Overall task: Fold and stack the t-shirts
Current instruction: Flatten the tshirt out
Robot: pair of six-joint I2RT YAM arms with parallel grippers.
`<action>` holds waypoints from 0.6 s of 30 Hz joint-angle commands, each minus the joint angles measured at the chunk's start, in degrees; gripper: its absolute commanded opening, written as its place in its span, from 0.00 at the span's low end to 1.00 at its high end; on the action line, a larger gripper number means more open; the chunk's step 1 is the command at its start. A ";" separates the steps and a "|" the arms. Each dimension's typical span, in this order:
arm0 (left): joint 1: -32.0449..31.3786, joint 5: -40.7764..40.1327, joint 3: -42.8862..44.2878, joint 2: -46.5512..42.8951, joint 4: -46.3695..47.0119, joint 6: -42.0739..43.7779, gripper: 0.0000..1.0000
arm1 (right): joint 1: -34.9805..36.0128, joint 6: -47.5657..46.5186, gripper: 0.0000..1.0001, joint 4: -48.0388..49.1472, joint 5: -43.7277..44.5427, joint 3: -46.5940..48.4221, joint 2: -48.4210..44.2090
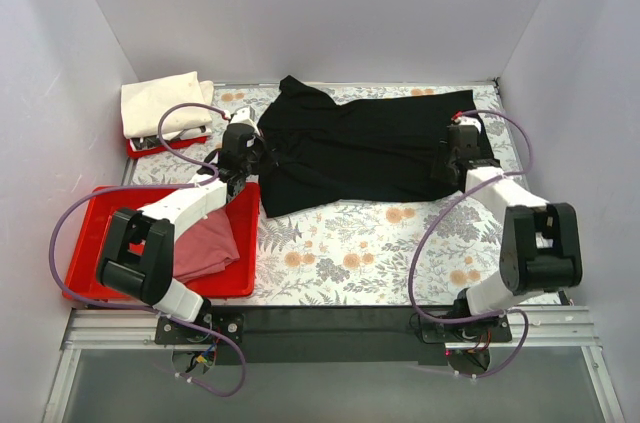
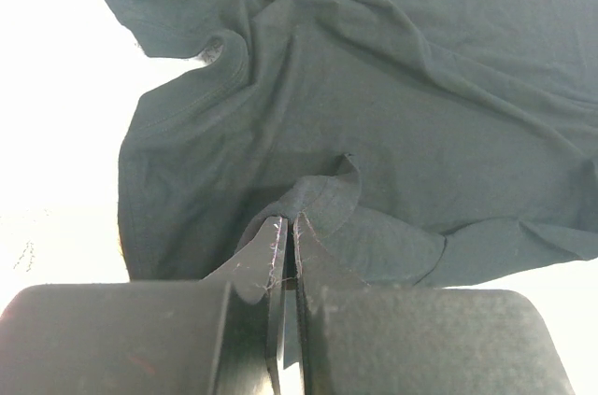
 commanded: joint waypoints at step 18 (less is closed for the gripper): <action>0.52 1.26 1.25 0.29 1.43 1.08 0.00 | -1.01 -4.27 0.43 5.53 5.06 1.31 1.81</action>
